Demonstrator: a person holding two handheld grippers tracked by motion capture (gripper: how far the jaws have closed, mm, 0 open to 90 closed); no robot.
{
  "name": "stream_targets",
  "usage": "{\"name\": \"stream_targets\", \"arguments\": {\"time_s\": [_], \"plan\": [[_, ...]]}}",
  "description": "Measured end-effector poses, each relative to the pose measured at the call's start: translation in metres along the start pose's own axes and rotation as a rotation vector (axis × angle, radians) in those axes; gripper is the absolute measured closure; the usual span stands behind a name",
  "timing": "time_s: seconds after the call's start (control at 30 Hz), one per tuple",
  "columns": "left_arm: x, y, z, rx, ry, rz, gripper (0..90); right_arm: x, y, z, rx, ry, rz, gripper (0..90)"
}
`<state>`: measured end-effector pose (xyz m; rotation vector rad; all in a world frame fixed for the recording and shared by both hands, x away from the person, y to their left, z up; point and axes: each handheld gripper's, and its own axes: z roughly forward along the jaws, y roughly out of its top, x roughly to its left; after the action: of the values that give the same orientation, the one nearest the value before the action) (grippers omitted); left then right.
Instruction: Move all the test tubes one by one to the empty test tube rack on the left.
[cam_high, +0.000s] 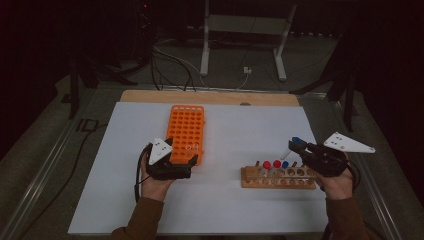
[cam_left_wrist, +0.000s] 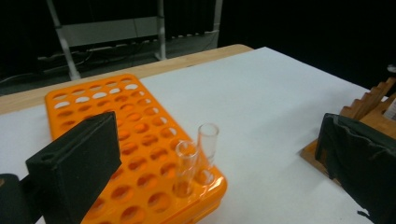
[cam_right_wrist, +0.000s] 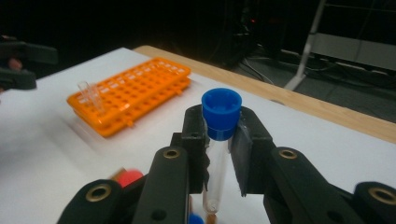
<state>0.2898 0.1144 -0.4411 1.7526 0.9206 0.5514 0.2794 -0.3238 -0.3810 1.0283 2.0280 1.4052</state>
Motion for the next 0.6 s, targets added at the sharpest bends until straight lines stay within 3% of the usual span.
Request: {"name": "stream_targets", "arguments": {"time_s": [0.33, 0.6], "plan": [[-0.015, 0.011, 0.013, 0.008, -0.029, 0.023, 1.1, 0.019, 0.01, 0.029, 0.002, 0.06, 0.007, 76.1], [-0.032, 0.021, 0.028, 0.007, -0.077, 0.046, 3.4, 0.037, 0.015, 0.047, 0.012, 0.111, -0.008, 76.0]]}}
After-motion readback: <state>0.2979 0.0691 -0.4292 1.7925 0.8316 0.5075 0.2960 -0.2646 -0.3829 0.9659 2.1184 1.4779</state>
